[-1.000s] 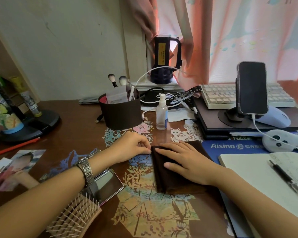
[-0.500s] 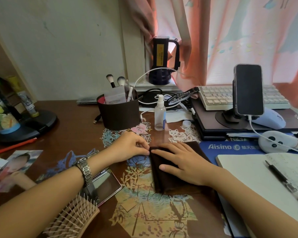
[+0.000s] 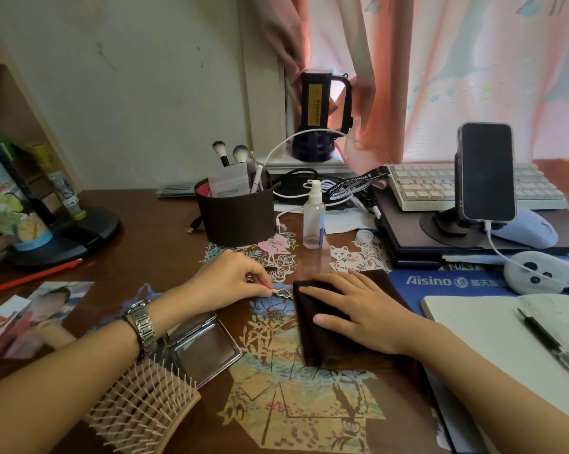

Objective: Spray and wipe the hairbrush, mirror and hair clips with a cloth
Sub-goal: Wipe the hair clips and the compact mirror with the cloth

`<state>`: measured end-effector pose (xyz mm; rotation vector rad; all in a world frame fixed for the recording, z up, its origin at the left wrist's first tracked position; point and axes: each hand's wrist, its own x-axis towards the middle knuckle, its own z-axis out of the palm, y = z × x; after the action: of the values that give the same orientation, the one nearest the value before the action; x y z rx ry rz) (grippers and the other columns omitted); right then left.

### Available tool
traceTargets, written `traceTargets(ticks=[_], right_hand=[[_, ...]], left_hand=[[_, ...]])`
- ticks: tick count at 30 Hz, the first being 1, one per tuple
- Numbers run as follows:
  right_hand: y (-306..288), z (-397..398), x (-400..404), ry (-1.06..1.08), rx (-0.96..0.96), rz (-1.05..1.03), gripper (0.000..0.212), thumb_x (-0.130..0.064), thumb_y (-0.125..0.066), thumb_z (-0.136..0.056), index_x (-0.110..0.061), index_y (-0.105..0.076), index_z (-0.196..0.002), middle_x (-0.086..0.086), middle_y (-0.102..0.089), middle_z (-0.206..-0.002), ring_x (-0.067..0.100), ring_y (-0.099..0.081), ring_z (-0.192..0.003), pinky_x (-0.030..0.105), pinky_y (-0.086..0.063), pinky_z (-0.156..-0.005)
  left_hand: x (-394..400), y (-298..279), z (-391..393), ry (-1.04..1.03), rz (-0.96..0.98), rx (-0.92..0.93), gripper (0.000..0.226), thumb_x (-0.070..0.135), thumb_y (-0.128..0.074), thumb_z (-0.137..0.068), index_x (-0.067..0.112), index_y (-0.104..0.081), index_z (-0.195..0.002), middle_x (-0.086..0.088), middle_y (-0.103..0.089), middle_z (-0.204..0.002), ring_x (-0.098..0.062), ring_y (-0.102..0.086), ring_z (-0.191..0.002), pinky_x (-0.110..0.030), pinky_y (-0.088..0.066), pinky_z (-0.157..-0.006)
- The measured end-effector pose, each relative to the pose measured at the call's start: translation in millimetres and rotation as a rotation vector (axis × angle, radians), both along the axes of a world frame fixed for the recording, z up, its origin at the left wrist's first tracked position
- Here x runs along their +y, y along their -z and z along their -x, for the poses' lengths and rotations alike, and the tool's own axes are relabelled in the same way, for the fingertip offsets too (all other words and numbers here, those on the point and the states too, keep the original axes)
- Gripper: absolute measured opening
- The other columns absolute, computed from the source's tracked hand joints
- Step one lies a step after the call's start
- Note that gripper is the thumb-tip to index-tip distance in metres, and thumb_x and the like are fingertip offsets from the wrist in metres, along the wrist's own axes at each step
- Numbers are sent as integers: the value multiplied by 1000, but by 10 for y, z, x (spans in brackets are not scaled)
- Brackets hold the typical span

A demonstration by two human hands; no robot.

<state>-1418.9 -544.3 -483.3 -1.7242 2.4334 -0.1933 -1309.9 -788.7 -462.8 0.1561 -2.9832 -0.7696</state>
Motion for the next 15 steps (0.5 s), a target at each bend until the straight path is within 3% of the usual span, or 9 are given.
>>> traceTargets(ticks=[7,12,15], right_hand=[[-9,-2,-24,12,-29,16,60,-67,-18,-89,-46,-19,-145,-14,-22,-151,10,-16,-140,35,-10,-118],[-125,84,-158,7,-49,29,42,-45,-38,-98,-37,-35,-139,-8,-40,-137,16,-37,-126,32,-27,-107],[-120,121,-268,38,-28,63,40,-37,-40,-99,-29,-39,-138,-3,-44,-135,18,-40,-125,35,-30,-107]], left_hand=[[-75,-49,-163,-24,41,23,14,36,-76,-76,30,-75,-89,16,-69,-81,14,-55,-74,-14,-36,-59],[-79,-63,-176,-24,81,2,15,38,-73,-79,31,-74,-91,17,-69,-85,15,-53,-72,-18,-38,-59],[-66,-76,-169,-21,94,-2,15,40,-70,-81,33,-74,-93,18,-69,-89,7,-57,-75,-24,-48,-67]])
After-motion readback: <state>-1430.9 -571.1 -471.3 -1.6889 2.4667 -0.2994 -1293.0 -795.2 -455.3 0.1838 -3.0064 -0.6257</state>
